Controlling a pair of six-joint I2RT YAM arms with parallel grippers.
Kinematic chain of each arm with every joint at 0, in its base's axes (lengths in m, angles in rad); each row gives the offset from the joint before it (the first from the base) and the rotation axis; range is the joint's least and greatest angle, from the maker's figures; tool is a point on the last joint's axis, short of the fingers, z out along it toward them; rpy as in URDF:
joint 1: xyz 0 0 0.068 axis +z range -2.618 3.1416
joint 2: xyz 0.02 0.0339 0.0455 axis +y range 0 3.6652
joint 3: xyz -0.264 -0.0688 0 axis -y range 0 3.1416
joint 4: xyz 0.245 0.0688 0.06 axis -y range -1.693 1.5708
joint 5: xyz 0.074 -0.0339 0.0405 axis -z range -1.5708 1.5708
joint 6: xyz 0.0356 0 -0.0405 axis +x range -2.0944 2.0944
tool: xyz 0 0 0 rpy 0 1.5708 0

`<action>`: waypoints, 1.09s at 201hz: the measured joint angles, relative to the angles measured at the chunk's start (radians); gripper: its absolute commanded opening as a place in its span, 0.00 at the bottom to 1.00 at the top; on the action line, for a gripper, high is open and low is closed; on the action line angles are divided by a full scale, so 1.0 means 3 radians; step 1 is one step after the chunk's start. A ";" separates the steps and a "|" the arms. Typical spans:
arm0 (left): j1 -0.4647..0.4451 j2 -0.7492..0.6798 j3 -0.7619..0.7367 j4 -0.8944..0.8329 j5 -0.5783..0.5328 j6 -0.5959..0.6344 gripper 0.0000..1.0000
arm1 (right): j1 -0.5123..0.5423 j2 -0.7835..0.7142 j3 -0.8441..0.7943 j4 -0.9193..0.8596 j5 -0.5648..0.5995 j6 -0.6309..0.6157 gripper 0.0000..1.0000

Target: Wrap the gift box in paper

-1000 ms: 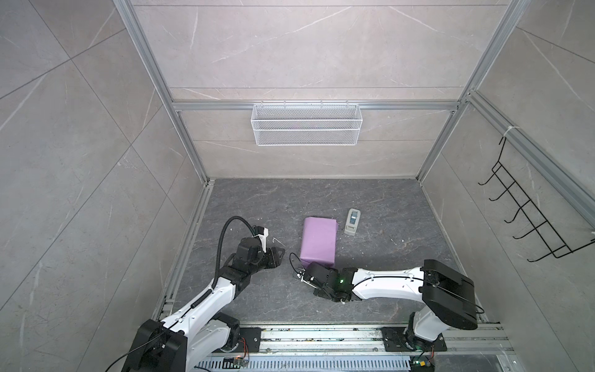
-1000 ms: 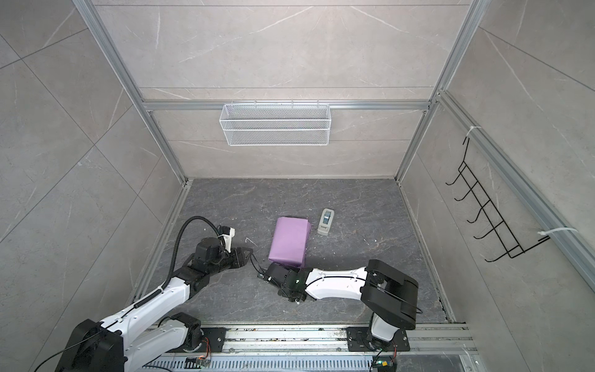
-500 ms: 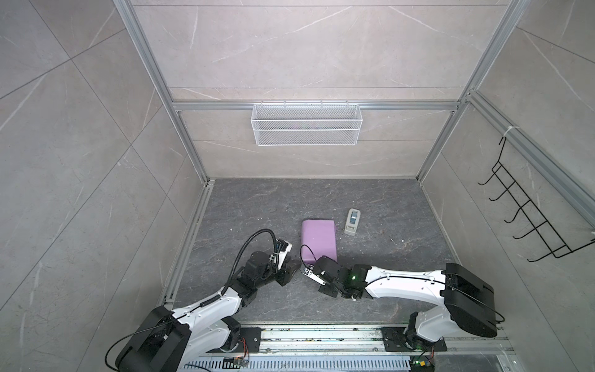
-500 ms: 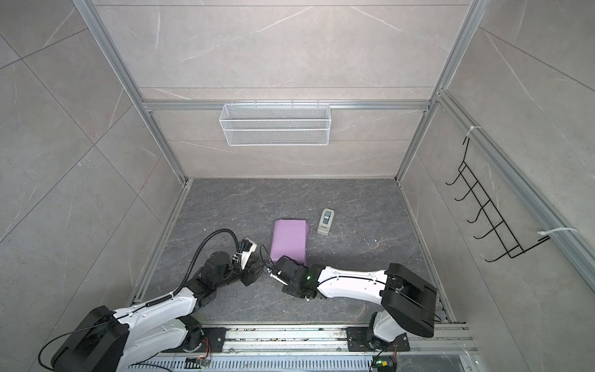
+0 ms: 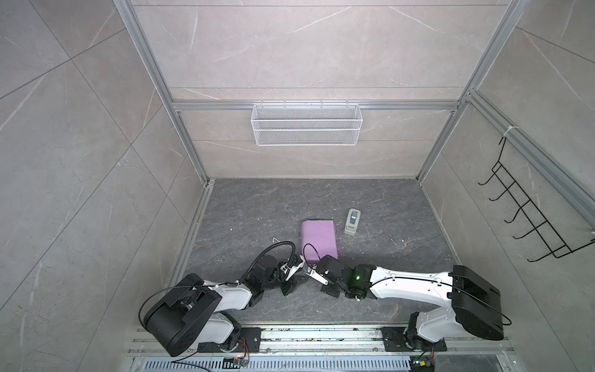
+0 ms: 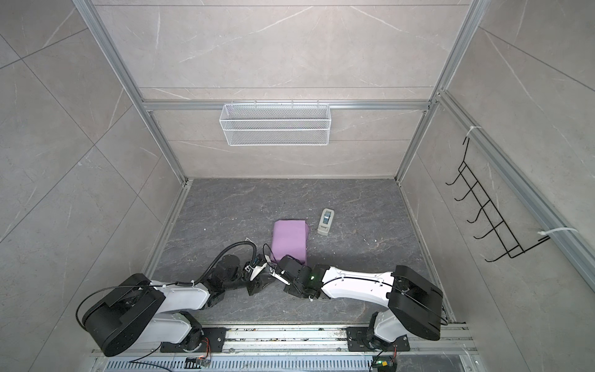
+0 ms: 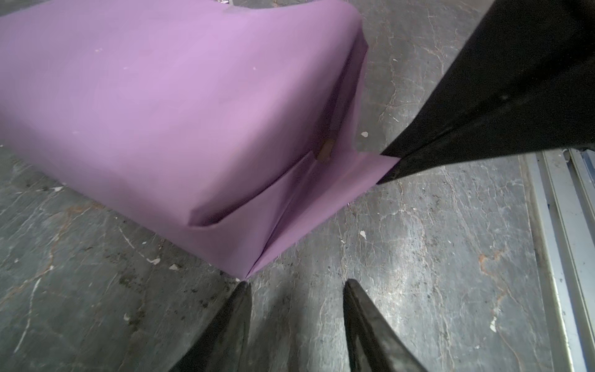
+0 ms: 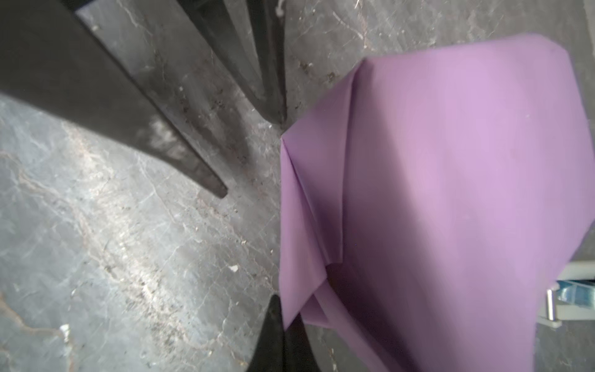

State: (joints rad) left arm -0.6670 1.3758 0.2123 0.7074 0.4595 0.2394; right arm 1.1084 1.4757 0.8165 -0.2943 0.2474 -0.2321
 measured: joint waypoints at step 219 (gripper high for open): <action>0.0071 0.0093 -0.0186 0.0802 0.0562 0.0259 0.40 | -0.0006 -0.0039 -0.0081 -0.0004 -0.0004 0.0013 0.00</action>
State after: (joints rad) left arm -0.6456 1.4036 0.1566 0.9482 0.6281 0.3172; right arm 1.1065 1.4639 0.7921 -0.2955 0.2462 -0.2283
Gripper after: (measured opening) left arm 0.414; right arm 0.046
